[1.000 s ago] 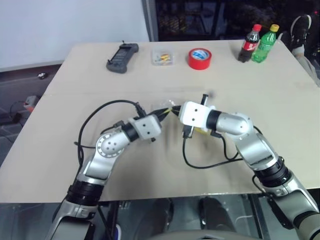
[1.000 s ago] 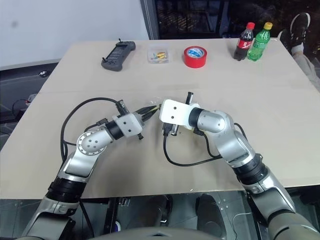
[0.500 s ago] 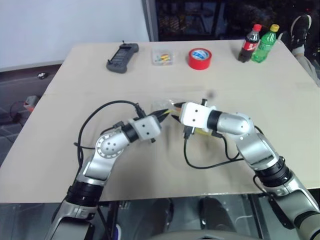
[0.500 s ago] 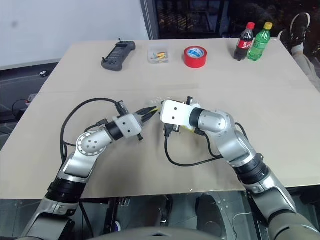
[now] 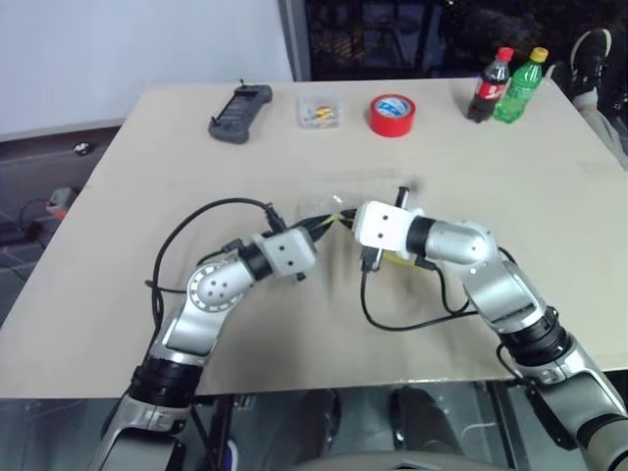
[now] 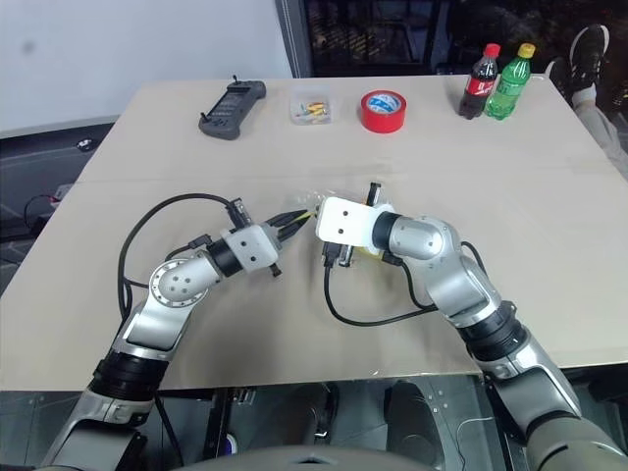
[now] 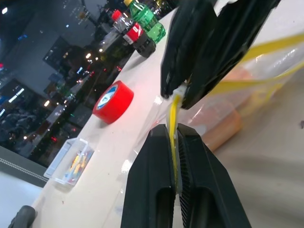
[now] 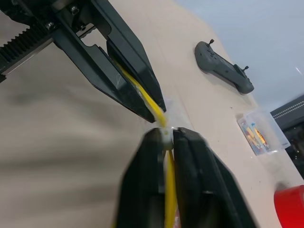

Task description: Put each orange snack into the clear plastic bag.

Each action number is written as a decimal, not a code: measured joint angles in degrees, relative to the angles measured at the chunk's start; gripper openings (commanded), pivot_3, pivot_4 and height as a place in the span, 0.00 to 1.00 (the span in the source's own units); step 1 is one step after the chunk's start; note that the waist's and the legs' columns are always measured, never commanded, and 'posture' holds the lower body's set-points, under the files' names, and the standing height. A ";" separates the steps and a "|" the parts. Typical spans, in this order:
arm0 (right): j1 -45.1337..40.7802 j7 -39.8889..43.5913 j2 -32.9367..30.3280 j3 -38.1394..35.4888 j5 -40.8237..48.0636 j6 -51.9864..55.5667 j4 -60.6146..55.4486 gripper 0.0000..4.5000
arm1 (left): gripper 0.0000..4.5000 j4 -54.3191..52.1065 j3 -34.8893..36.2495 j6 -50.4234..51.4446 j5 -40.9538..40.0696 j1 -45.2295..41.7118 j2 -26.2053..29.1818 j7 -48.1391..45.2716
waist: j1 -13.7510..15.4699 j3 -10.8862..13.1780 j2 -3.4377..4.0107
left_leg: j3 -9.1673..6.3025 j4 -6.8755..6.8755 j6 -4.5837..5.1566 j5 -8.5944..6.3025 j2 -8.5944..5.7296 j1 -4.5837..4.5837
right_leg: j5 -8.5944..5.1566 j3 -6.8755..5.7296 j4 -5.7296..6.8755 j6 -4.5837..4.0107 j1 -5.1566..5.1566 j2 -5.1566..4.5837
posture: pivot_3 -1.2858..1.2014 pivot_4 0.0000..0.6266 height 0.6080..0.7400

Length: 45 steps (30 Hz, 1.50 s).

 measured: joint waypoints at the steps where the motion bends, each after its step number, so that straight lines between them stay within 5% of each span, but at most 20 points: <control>1: 0.00 0.00 0.08 0.00 0.01 0.01 0.05 0.00 | 0.00 0.00 0.03 0.06 -0.01 0.07 0.00 0.00 | 0.00 0.00 0.00 | 0.00 0.00 0.00 0.00 0.00 0.00 | 0.00 0.00 0.00 0.00 0.00 0.00 | 0.52 0.24 1.00; 9: 1.36 -0.72 -1.72 -1.48 0.10 1.10 -2.66 0.00 | 0.00 -0.27 0.19 3.15 -3.28 -1.16 -2.42 0.49 | 0.26 0.00 0.00 | -0.01 -0.02 0.00 0.00 0.00 -0.01 | 0.00 -0.02 -0.03 0.00 0.01 -0.01 | 0.52 0.24 1.00; 19: 5.91 -4.81 -14.39 -13.16 -0.71 2.72 -0.89 0.00 | 0.00 7.00 4.61 9.75 -10.95 -10.02 -2.97 1.01 | -0.03 0.02 -0.01 | 0.06 -0.08 -0.06 0.04 0.00 -0.01 | -0.01 0.02 -0.04 0.01 0.02 -0.02 | 0.52 0.24 1.00; 29: -6.26 -9.57 -16.17 -13.88 -1.70 -6.29 13.48 0.00 | 0.00 23.83 3.88 7.48 -10.18 -29.33 -6.00 2.50 | 0.13 0.07 -0.08 | 0.08 -0.01 -0.08 0.06 -0.02 -0.16 | 0.00 0.02 -0.20 0.01 -0.01 -0.05 | 0.52 0.24 1.00; 33: 0.64 -4.63 -21.49 -16.85 2.07 -7.56 6.51 0.00 | 0.00 20.05 3.20 5.57 -11.66 -24.57 -4.23 -2.77 | -0.16 0.00 -0.03 | 0.04 -0.10 0.03 0.00 -0.03 -0.77 | 0.01 0.05 -0.68 0.01 -0.49 -0.07 | 0.52 0.24 1.00; 37: 14.79 -0.30 -25.03 -18.05 4.05 -6.21 -3.24 0.00 | 0.00 12.37 0.06 4.15 -11.80 -9.92 -1.95 -7.12 | -0.54 0.02 -0.02 | 0.07 -0.28 0.07 -0.02 -0.07 -0.88 | 0.01 0.12 -0.74 0.00 -0.81 -0.20 | 0.52 0.24 1.00; 40: 20.87 0.49 -25.48 -18.20 4.17 -4.42 -6.06 0.21 | 0.22 7.80 -2.11 4.42 -11.39 -2.58 -0.10 -9.99 | -0.18 0.04 0.00 | 0.09 -0.16 0.06 -0.03 -0.08 -0.75 | 0.06 0.14 -0.42 -0.04 -0.76 -0.17 | 0.52 0.24 1.00; 45: 28.25 2.15 -25.60 -24.03 9.15 0.93 -9.08 0.75 | 0.75 -1.96 0.39 15.58 -21.67 4.64 4.70 -16.45 | 0.50 0.08 0.05 | 0.02 0.38 0.21 -0.12 -0.01 -0.65 | 0.10 0.06 0.03 -0.07 -0.56 -0.10 | 0.52 0.24 1.00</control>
